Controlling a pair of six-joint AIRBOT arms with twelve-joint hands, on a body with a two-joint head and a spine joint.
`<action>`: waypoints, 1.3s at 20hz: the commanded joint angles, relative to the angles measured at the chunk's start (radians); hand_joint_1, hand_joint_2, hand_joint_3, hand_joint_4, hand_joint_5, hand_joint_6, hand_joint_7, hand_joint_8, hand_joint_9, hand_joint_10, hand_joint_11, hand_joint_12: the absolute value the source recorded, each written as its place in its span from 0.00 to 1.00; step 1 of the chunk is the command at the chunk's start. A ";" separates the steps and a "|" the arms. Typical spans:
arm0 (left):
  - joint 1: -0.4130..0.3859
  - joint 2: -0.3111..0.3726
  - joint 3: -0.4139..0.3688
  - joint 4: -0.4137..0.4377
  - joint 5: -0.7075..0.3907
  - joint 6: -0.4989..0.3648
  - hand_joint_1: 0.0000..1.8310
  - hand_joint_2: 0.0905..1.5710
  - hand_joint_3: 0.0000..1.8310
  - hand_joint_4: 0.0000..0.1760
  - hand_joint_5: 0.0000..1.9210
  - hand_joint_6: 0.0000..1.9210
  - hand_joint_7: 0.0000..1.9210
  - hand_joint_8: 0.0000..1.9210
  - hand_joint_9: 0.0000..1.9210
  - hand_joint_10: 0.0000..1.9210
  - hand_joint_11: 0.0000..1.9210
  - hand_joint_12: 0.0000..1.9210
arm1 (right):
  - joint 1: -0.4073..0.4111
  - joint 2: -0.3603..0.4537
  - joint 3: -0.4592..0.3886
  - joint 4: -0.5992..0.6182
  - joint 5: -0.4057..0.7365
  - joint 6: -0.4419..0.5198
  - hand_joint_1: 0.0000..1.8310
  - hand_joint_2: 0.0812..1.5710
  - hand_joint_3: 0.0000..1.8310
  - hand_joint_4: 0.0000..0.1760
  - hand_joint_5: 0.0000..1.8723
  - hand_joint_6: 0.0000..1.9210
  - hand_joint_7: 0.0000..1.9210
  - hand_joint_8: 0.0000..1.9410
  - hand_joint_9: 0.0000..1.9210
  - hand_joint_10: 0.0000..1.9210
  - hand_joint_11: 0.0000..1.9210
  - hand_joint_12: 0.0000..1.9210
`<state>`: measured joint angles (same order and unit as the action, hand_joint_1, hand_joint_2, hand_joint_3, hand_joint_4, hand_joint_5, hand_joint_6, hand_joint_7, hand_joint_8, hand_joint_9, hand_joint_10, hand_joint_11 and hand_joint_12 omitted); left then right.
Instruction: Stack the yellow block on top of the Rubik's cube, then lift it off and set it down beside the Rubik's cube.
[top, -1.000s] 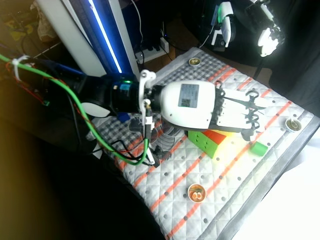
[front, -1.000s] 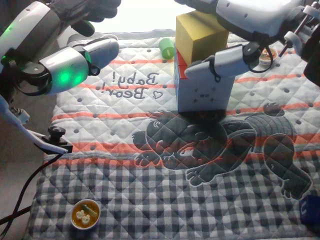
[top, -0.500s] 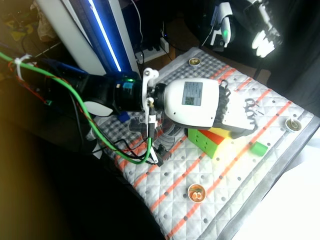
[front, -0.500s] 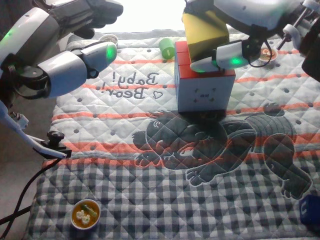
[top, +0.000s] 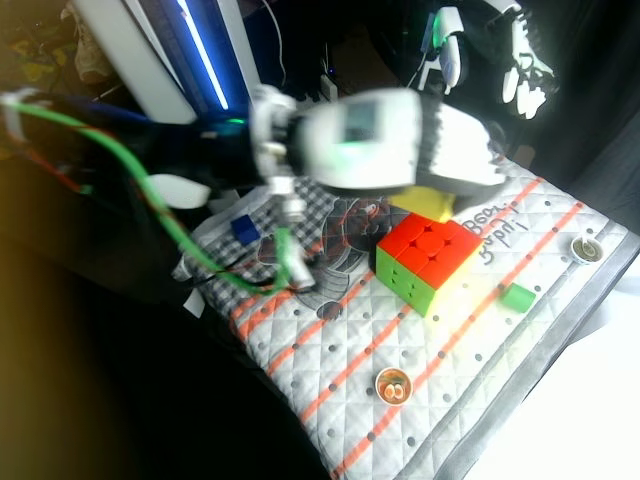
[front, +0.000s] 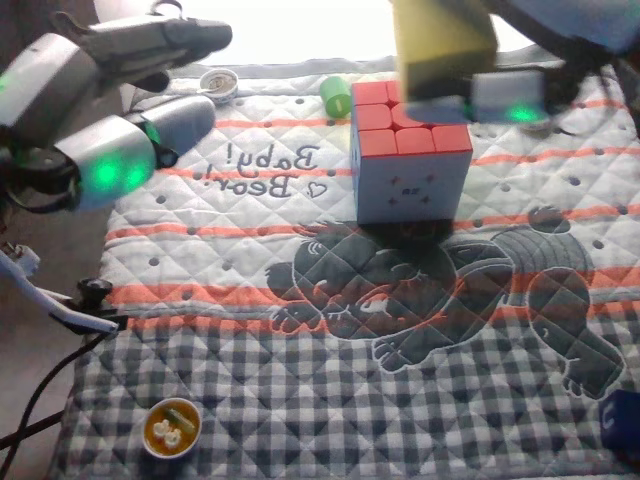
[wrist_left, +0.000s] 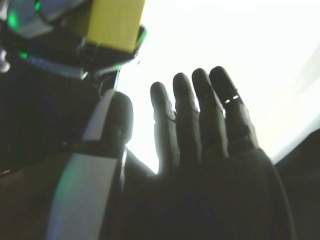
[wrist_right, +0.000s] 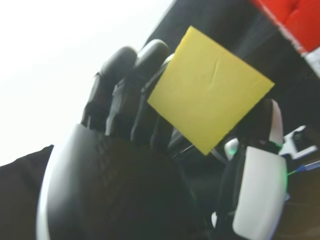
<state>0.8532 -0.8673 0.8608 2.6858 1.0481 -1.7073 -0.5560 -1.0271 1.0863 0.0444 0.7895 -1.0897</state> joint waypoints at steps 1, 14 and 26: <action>-0.002 0.007 -0.006 0.022 0.143 -0.011 0.45 0.81 0.00 0.20 0.32 0.04 0.28 0.02 0.13 0.31 0.00 0.75 | -0.002 0.004 -0.015 -0.028 0.154 0.025 0.66 0.74 0.00 0.00 0.51 0.49 0.42 0.76 0.34 0.86 0.27 1.00; 0.100 0.050 -0.060 -0.057 0.261 -0.011 0.45 0.80 0.00 0.35 0.34 0.02 0.29 0.00 0.10 0.31 0.00 0.76 | -0.297 0.098 -0.129 -0.073 0.215 0.125 0.64 0.76 0.00 0.00 0.44 0.63 0.42 0.72 0.35 0.81 0.28 1.00; 0.104 0.044 -0.063 -0.065 0.264 -0.011 0.44 0.80 0.00 0.20 0.25 0.01 0.29 0.00 0.14 0.24 0.00 0.74 | -0.438 0.063 -0.138 -0.016 0.103 0.125 0.51 0.58 0.00 0.00 0.12 0.62 0.08 0.75 0.06 0.80 0.00 0.90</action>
<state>0.9642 -0.8204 0.7967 2.5858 1.1854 -1.7081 -1.0016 -0.9611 0.9482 0.0330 0.7914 -0.9642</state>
